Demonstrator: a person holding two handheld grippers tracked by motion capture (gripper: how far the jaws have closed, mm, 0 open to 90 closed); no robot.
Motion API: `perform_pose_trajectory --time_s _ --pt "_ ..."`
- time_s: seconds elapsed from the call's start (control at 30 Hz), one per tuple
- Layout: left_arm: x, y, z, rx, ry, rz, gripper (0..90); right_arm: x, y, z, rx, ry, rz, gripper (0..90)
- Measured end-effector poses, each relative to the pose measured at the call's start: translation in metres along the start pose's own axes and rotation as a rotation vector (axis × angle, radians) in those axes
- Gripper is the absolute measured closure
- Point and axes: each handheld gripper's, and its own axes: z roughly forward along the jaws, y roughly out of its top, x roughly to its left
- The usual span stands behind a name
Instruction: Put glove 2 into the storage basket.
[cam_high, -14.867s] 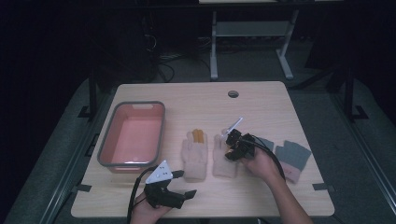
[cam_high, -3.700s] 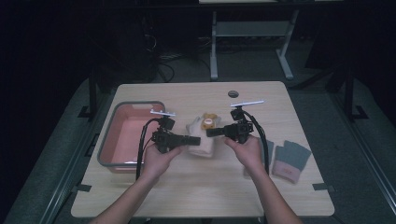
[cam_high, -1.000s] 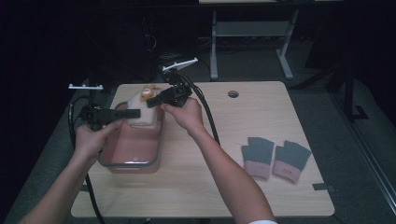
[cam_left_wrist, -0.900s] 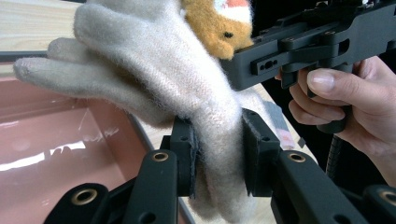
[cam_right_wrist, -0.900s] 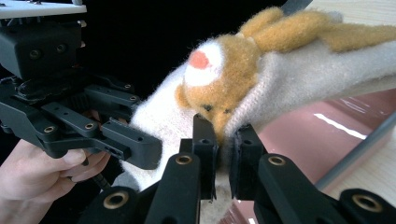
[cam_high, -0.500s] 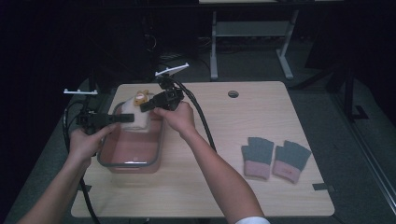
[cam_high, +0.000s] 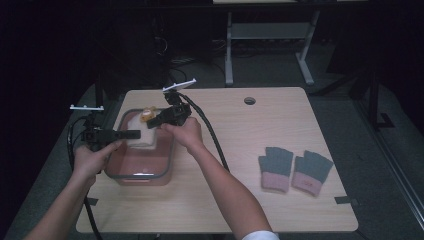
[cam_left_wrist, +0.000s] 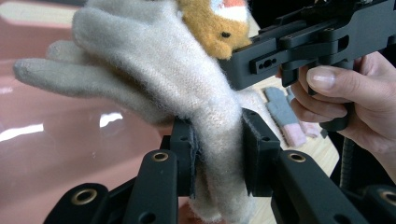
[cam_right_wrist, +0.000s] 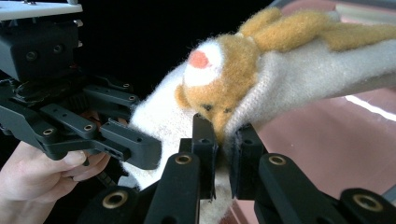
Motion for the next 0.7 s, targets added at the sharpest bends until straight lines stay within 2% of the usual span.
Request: perform_pose_trajectory --time_s 0.37,0.47,0.7 --pt "0.015 -0.013 0.012 0.061 0.043 -0.009 69.5 -0.021 -0.014 0.024 0.027 0.008 0.044 82.2" --pt "0.018 -0.018 0.018 0.095 0.078 -0.005 69.5 -0.026 -0.019 0.032 0.053 -0.019 0.037 81.8" --pt "0.024 -0.026 0.024 0.138 0.113 -0.021 69.5 -0.029 -0.023 0.043 0.11 -0.067 0.028 80.6"
